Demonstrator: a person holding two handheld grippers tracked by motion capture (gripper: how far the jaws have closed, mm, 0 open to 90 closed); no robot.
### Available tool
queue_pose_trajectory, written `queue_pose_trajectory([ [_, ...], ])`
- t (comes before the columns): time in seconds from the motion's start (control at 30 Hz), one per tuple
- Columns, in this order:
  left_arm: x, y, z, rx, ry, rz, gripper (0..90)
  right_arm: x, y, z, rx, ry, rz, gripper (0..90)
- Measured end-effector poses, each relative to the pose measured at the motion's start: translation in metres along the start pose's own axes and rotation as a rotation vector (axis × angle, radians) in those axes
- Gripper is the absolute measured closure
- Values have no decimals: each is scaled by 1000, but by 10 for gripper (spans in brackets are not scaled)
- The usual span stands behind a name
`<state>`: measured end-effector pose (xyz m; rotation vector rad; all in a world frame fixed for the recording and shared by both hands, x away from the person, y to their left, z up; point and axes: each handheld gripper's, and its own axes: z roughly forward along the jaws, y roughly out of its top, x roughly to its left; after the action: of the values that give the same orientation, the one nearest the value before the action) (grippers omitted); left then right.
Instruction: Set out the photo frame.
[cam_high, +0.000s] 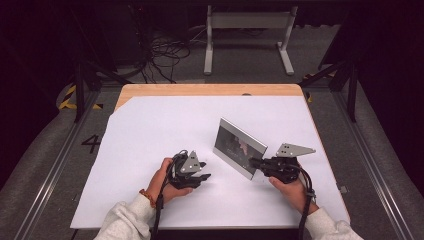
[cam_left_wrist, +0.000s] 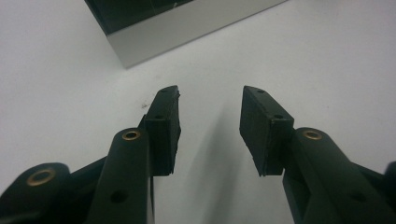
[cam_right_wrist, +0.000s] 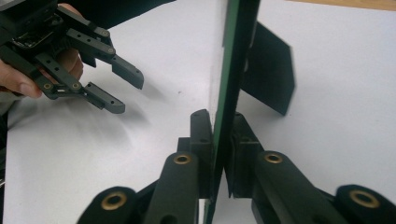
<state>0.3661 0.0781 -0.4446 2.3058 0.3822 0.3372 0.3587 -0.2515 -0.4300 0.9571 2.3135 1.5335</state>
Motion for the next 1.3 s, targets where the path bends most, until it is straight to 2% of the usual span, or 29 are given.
queue_pose_trajectory([
  [0.1, 0, 0, -1, 0, 2, -6, 580, 1, 1, 0, 7, 8, -6, 851],
  [0.27, 2, 1, -1, -5, 15, -6, 552, -3, 1, 0, 7, 27, 10, 854],
  [0.43, 7, 3, 1, -22, 18, -26, 532, -4, 0, -1, 10, 44, 12, 855],
  [0.7, 12, 4, 6, -16, 37, -61, 418, -4, 0, -4, 23, 72, 4, 856],
  [0.77, 13, 4, 8, -21, 29, -83, 404, -4, 0, -4, 26, 86, 2, 855],
  [0.93, 16, 3, 11, -13, 18, -97, 365, -2, 1, -3, 38, 113, -14, 855],
  [1.0, 17, 3, 12, -18, 6, -90, 352, -2, 1, -2, 42, 124, -20, 855],
  [1.1, 18, 4, 14, -20, 12, -102, 332, 0, 1, -1, 49, 141, -28, 855],
  [1.2, 20, 4, 17, -35, -4, -127, 330, 2, 2, 0, 57, 160, -43, 855],
  [1.3, 21, 5, 19, -30, -8, -122, 322, 5, 3, 1, 62, 175, -55, 854],
])
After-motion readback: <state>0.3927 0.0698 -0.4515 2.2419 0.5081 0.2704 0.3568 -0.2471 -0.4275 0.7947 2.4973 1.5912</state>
